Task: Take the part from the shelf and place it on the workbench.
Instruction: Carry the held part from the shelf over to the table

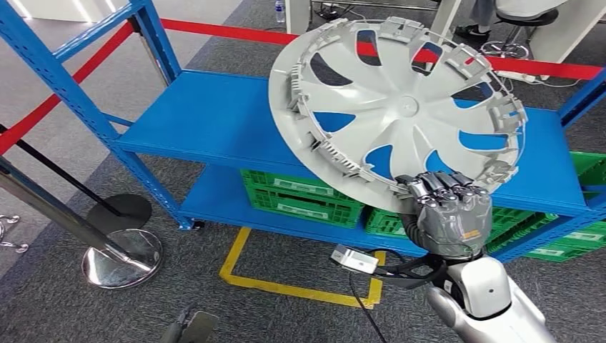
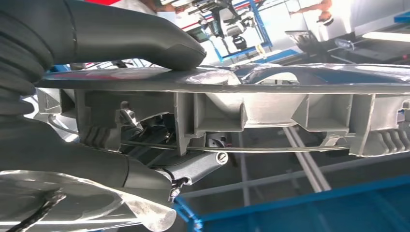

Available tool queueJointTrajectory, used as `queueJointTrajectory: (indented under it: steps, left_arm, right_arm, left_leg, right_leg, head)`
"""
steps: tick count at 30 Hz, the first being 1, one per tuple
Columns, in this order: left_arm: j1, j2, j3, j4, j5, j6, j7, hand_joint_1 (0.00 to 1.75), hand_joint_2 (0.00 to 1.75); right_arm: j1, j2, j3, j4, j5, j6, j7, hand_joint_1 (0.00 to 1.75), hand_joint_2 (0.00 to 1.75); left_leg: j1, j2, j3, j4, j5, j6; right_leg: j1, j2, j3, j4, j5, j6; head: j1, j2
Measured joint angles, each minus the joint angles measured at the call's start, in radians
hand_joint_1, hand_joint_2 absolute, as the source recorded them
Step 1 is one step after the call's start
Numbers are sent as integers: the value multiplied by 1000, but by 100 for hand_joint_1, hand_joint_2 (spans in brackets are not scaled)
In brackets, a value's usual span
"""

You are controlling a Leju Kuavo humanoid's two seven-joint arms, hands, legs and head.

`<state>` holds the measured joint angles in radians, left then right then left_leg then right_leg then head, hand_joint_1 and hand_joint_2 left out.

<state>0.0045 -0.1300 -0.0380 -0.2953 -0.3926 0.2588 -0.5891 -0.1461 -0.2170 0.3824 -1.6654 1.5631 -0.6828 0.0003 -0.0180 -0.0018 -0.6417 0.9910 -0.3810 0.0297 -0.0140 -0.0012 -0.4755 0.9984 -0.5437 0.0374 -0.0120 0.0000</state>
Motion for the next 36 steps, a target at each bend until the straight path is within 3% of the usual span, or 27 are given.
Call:
queueJointTrajectory:
  steps: [1,3,4,6,8,9,10,11,13,15,16,18,19,20,23,24,25,26,28,30,31,33,34,36]
  left_arm:
    - [0,0,0,0,0,0,0,0,0]
    - [1,0,1,0,-1,0,1,0,0]
    - [2,0,1,0,-1,0,1,0,0]
    - [3,1,1,0,-1,0,2,0,0]
    - [2,1,1,0,-1,0,2,0,0]
    - [2,1,1,0,-1,0,2,0,0]
    - [2,1,1,0,-1,0,2,0,0]
    - [2,1,1,0,-1,0,2,0,0]
    - [0,1,1,0,-1,0,2,0,0]
    - [-2,1,1,0,-1,0,2,0,0]
    - [-3,1,1,0,-1,0,2,0,0]
    - [-1,2,1,0,-1,0,3,0,0]
    - [0,2,1,0,-1,0,3,0,0]
    - [0,3,1,0,-1,0,3,0,0]
    - [1,3,2,0,-1,-1,4,0,0]
    - [1,3,2,0,-2,-2,4,0,0]
    - [1,3,2,0,-2,-3,4,0,0]
    - [1,3,3,0,-2,-4,4,0,0]
    - [1,3,3,0,-2,-7,4,0,0]
    - [1,3,4,0,-2,-14,4,0,0]
    - [1,5,5,0,-4,-21,3,0,0]
    - [1,15,5,0,-8,-48,-4,0,0]
    - [1,23,5,0,-10,-63,-8,0,0]
    - [0,39,5,0,-12,-84,-14,0,0]
  right_arm:
    - [-1,0,0,0,0,0,0,175,175]
    - [-1,1,0,0,0,0,1,175,175]
    - [-2,2,0,0,0,0,1,175,175]
    - [-4,4,1,0,0,0,2,175,175]
    - [-5,5,1,0,0,0,2,175,175]
    - [-5,5,1,0,0,0,2,175,175]
    - [-5,5,1,0,0,0,2,175,175]
    - [-5,5,1,0,0,0,2,175,175]
    - [-5,5,1,0,0,0,2,175,175]
    - [-6,5,1,0,0,0,3,175,175]
    - [-6,5,1,0,-1,0,3,175,175]
    - [-5,6,2,0,-1,0,3,175,175]
    - [-4,6,2,0,-1,0,2,175,175]
    - [-4,6,2,0,-1,0,2,175,175]
    - [-3,6,2,3,-2,0,2,175,175]
    - [-3,6,3,5,-3,0,2,175,175]
    - [-3,6,3,6,-3,0,2,175,175]
    - [-3,6,4,8,-4,1,2,175,175]
    - [-7,6,4,10,-7,2,2,175,175]
    - [-13,8,6,11,-12,3,2,175,175]
    - [-18,9,7,12,-15,5,1,175,175]
    - [-33,16,12,18,-22,13,-2,175,175]
    - [-44,21,14,23,-24,19,-2,175,175]
    - [-66,34,20,33,-24,28,-2,175,175]
  left_leg:
    - [0,0,-4,0,9,-6]
    - [2,0,-10,1,21,-17]
    - [3,-1,-18,12,7,-23]
    - [8,-1,-45,89,-75,-35]
    - [15,-1,-76,225,-168,-45]
    - [18,-1,-80,277,-187,-48]
    - [20,-1,-71,299,-183,-50]
    - [23,-1,-44,283,-163,-51]
    - [25,-1,55,160,-126,-48]
    - [21,-2,142,24,-133,-40]
    - [17,-2,159,-10,-141,-35]
    - [11,-1,155,-24,-129,-20]
    - [10,0,149,-28,-119,-11]
    - [9,2,140,-31,-107,-1]
    - [5,5,103,-31,-75,15]
    - [3,5,90,-29,-65,16]
    - [2,5,77,-28,-56,16]
    - [1,5,64,-26,-46,15]
    - [1,4,39,-20,-30,11]
    - [-1,3,18,-12,-14,3]
    - [-1,4,12,-10,-6,-3]
    - [1,5,3,-10,10,-15]
    - [2,5,-2,-5,4,-21]
    - [6,4,-23,48,-55,-35]
  right_leg:
    - [3,1,10,-19,-4,-3]
    - [3,-1,-7,-23,10,-16]
    - [1,-3,-15,-24,19,-26]
    - [-1,-8,-35,-26,42,-42]
    - [1,-9,-64,-23,65,-45]
    - [1,-10,-80,-21,76,-44]
    - [2,-10,-96,-18,86,-43]
    - [2,-10,-112,-15,96,-41]
    - [3,-9,-139,-8,113,-33]
    - [3,-9,-156,-5,132,-22]
    - [1,-9,-161,-6,141,-16]
    - [-6,-9,-168,-9,156,-4]
    - [-9,-8,-176,-3,147,1]
    - [-10,-6,-188,19,119,4]
    - [-10,-2,-242,199,-17,10]
    - [-9,-2,-251,258,-41,11]
    - [-8,-2,-245,287,-43,11]
    - [-7,-2,-221,279,-26,9]
    - [-5,-2,-124,161,17,2]
    - [0,-2,-26,20,18,-5]
    - [3,-2,-4,-16,10,-7]
    - [6,-1,-7,-30,18,-15]
    - [6,-2,-14,-31,27,-23]
    - [3,-5,-33,-34,47,-41]
  head:
    - [1,0]
    - [2,0]
    - [2,0]
    - [1,0]
    - [1,0]
    - [1,0]
    - [2,0]
    - [2,0]
    - [2,0]
    - [4,0]
    - [6,0]
    - [10,0]
    - [13,0]
    - [16,0]
    - [27,0]
    - [28,0]
    - [28,0]
    - [28,0]
    - [28,0]
    - [27,0]
    - [26,0]
    - [25,0]
    - [26,0]
    - [22,0]
